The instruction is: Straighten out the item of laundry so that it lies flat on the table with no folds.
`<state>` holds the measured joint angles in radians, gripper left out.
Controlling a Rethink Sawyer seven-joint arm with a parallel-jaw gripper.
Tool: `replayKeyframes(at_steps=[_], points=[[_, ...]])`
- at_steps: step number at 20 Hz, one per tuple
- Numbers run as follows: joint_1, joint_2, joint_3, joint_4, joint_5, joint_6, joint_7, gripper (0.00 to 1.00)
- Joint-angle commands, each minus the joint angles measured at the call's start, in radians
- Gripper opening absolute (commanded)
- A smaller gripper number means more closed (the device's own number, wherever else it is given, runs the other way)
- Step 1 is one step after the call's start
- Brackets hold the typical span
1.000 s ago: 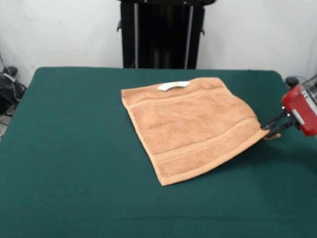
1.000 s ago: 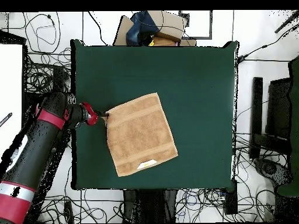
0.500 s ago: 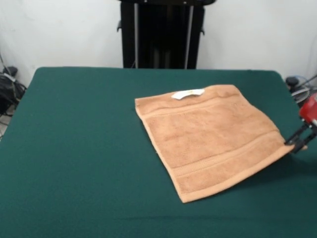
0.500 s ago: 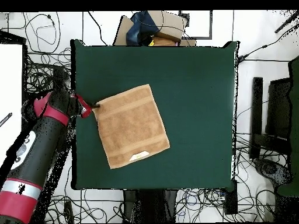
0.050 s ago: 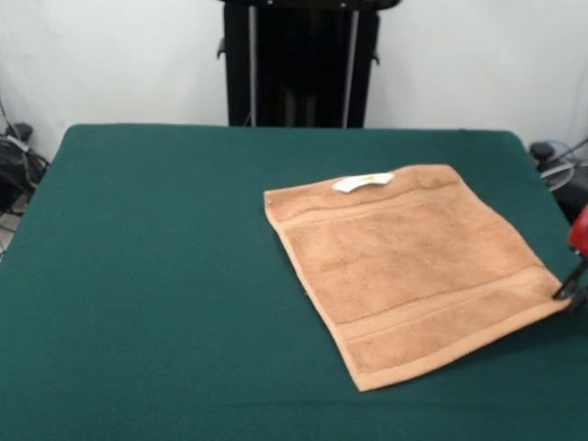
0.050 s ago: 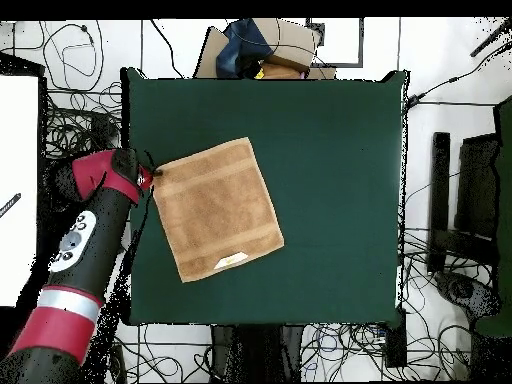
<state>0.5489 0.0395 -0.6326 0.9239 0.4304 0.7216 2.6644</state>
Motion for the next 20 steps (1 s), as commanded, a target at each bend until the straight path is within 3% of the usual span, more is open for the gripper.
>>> replayKeyframes(at_steps=[1,7,14,15,20], points=[[-0.053,-0.072,0.316,0.167,-0.015,-0.281,-0.052,0.0],[-0.092,-0.096,0.399,0.217,-0.075,-0.39,-0.042,0.0],[-0.053,-0.062,0.313,0.213,-0.143,-0.356,-0.002,0.0],[-0.055,-0.065,0.317,0.216,-0.156,-0.359,0.003,1.0],[-0.061,-0.071,0.327,0.219,-0.175,-0.309,-0.022,1.0]])
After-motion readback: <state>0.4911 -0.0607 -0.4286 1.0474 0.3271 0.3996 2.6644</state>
